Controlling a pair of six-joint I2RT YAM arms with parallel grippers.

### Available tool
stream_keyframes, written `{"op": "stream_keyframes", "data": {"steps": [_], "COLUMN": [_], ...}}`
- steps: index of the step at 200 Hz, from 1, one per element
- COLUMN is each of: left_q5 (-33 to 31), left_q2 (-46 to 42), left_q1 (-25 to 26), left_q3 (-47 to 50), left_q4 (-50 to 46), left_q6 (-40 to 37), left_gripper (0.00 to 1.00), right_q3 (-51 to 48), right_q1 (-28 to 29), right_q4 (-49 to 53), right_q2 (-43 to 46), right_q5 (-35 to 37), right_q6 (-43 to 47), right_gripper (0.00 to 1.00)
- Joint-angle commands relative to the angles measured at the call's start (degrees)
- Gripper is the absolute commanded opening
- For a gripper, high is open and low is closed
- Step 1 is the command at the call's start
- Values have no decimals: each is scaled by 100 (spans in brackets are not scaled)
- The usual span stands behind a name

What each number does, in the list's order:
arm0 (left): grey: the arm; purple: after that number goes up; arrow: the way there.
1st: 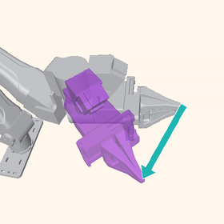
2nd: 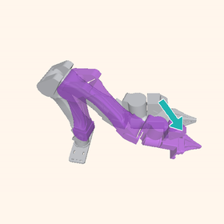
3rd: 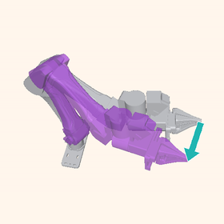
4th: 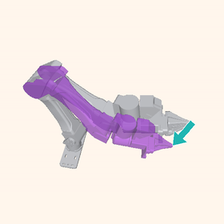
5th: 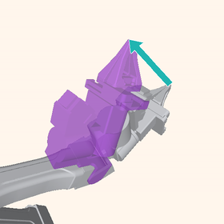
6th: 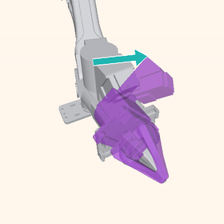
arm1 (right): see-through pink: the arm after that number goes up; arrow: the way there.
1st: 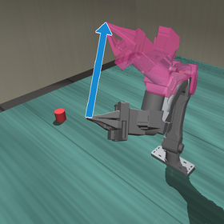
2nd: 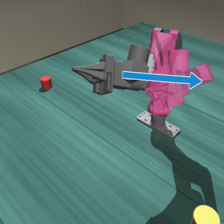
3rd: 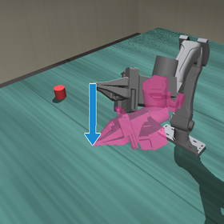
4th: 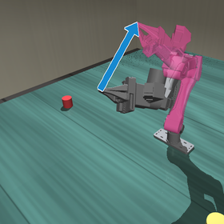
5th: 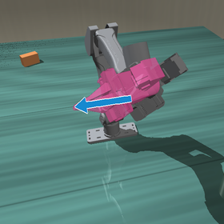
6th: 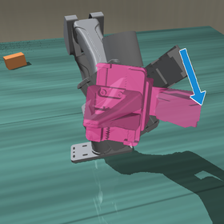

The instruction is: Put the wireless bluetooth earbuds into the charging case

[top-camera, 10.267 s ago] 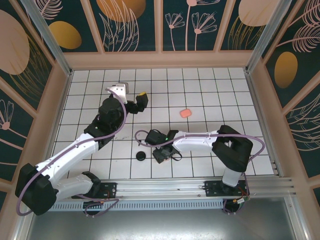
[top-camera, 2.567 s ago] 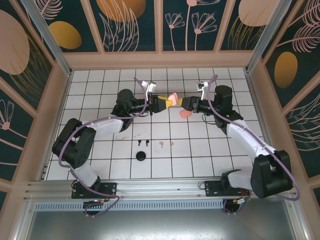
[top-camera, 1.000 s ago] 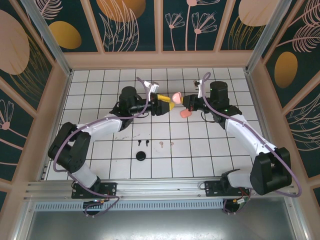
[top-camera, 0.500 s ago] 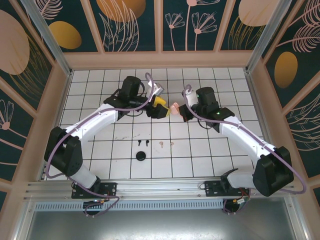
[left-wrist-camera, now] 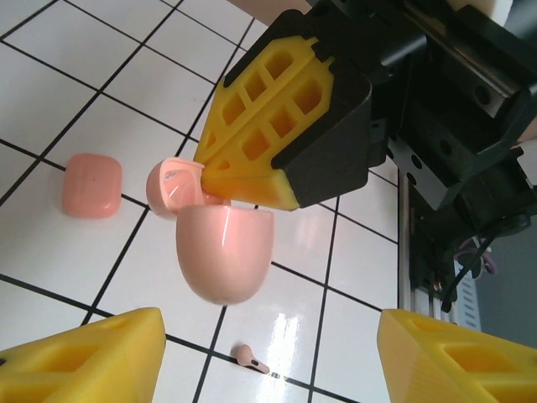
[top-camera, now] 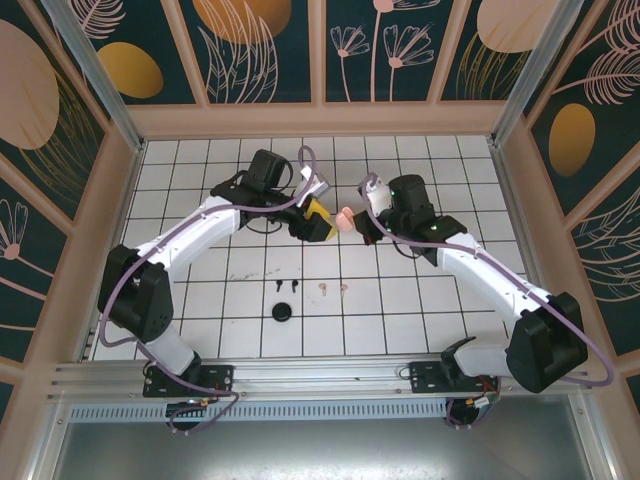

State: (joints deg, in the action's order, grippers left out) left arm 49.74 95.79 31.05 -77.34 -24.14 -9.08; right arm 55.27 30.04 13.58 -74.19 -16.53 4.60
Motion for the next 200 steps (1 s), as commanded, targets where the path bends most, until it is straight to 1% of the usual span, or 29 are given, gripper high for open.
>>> {"op": "stream_keyframes", "data": {"steps": [1, 30, 38, 44, 86, 129, 159, 178, 200], "left_q5": [275, 400, 435, 478, 638, 791, 884, 941, 981], "left_q2": [145, 208, 395, 426, 592, 651, 631, 645, 684], "left_q1": [-46, -73, -77, -82, -86, -90, -90, -91, -92], "left_q3": [-260, -453, -507, -550, -751, -835, -847, -860, -891], "left_q4": [-313, -341, -367, -382, -561, -667, -699, -700, -705], "left_q6": [-303, -321, -331, -339, -444, -524, -552, -555, -551], "left_gripper": [67, 67, 67, 66, 65, 60, 52, 50, 50], "right_q3": [226, 225, 222, 222, 207, 257, 266, 274, 283], "right_q1": [95, 98, 98, 200, 221, 226, 230, 230, 230], "right_q4": [-191, -172, -181, -189, -259, -269, -269, -277, -286], "right_q2": [19, 53, 67, 78, 139, 124, 116, 111, 116], "right_q5": [-210, -236, -253, -261, -345, -335, -289, -297, -313], "right_q6": [50, 49, 50, 50, -2, -3, 14, 6, -3], "right_gripper": [0, 0, 0, 0, 0, 0, 0, 0, 0]}}
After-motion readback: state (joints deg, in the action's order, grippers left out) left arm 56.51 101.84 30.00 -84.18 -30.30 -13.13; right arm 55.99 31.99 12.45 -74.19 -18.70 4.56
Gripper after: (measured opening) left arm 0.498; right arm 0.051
